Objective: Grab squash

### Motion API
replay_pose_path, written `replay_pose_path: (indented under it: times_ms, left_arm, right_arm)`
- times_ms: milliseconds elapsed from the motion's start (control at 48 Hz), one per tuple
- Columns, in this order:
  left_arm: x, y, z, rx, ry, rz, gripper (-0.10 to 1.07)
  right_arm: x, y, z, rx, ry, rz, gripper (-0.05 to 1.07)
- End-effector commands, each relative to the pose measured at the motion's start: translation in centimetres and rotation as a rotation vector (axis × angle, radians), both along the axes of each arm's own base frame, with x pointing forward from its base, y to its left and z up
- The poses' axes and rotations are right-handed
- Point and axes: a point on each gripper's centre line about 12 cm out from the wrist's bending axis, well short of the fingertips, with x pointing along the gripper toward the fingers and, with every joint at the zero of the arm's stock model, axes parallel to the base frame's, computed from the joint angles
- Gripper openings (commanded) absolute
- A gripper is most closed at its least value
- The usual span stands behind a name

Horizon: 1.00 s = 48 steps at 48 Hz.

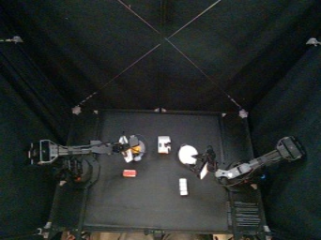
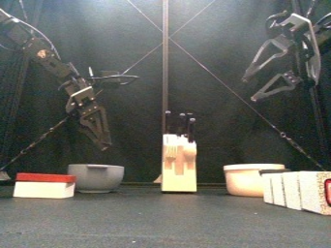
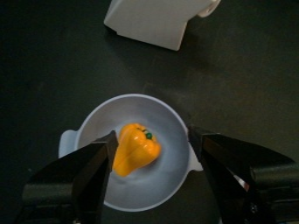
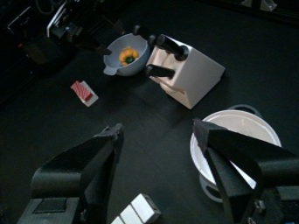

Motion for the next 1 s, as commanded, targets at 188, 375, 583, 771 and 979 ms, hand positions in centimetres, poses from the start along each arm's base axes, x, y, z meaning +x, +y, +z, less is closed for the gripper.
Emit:
replay_pose_path:
  times_ms: [188,375,583,771,979]
  left_arm:
    - [-0.1,-0.7,0.2,0.135,0.11,-0.111,0.97]
    - [0.3,-1.3,-0.8,0.192,0.162,-0.188,0.97]
    - [0.9,-0.7,-2.5,0.223,0.244,-0.215,0.97]
    - [1.2,-0.1,-3.6,0.221,0.299,-0.206,0.97]
    - [1.3,0.0,-4.6,0.221,0.334,-0.217,0.97]
  right_arm:
    - [0.2,0.0,0.5,0.001,-0.016,-0.001,0.95]
    - [0.1,0.0,0.5,0.001,-0.016,-0.003,0.95]
    - [0.1,-0.1,0.4,-0.002,-0.012,-0.007,0.95]
    - [0.1,-0.3,0.4,-0.002,-0.01,-0.011,0.95]
    - [0.1,-0.3,0.3,-0.006,-0.007,-0.013,0.95]
